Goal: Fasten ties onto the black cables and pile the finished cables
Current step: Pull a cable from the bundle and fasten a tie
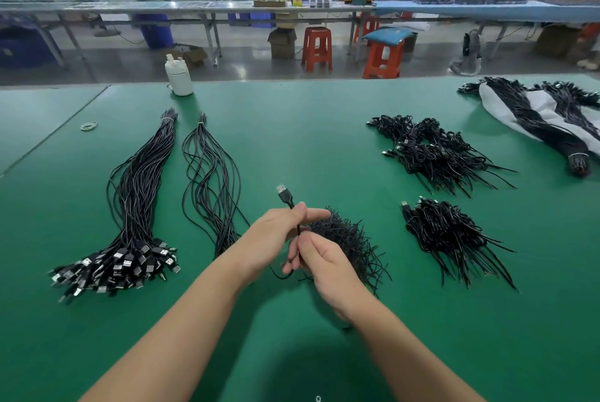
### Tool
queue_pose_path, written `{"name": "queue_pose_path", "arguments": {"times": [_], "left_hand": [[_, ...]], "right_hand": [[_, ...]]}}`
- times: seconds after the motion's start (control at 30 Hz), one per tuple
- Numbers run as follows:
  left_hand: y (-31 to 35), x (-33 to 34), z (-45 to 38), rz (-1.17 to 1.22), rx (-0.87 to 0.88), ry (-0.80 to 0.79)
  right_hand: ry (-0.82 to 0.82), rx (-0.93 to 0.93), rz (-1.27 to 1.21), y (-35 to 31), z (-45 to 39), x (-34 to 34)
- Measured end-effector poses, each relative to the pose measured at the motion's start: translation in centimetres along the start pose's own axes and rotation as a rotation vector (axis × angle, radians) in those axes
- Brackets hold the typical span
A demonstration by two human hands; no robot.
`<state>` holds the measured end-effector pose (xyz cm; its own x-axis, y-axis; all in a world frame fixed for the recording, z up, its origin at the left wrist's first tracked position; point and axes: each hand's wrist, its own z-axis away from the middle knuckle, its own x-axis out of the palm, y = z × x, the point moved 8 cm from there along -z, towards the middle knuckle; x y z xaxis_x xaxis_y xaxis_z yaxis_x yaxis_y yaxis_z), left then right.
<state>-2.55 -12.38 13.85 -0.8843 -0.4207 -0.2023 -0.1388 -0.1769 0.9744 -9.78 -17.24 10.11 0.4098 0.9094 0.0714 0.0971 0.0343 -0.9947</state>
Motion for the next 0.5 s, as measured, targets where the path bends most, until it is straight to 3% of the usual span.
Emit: {"name": "queue_pose_path", "arguments": {"times": [0.1, 0.13, 0.2, 0.27, 0.3, 0.37, 0.43, 0.5], "left_hand": [[0.6, -1.1, -0.2, -0.018, 0.104, 0.098], [1.1, -2.2, -0.2, 0.087, 0.173, 0.201], [1.8, -4.4, -0.4, 0.544, 0.244, 0.297], [2.3, -5.7, -0.6, 0.905, 0.234, 0.194], [2.5, -5.7, -0.4, 0.917, 0.186, 0.097], [2.3, -4.0, 0.9, 0.744, 0.021, -0.192], [0.6, -1.7, 2.6, 0.399, -0.128, -0.487], [-2.3, -1.1, 3.4, 0.062, -0.282, -0.541]], "right_hand": [[-0.017, 0.061, -0.029, 0.7, -0.1, 0.3], [-0.047, 0.098, -0.051, 1.2, 0.0, 0.7], [-0.091, 0.176, -0.132, 2.3, 0.3, 1.7], [-0.051, 0.229, -0.291, 3.2, 0.4, 2.1], [-0.012, 0.248, -0.397, 3.5, 0.3, 2.1], [0.051, 0.278, -0.572, 3.8, -0.3, 1.8], [0.061, 0.299, -0.623, 3.6, -1.2, 1.6], [0.034, 0.317, -0.589, 3.3, -1.8, 1.7]]}}
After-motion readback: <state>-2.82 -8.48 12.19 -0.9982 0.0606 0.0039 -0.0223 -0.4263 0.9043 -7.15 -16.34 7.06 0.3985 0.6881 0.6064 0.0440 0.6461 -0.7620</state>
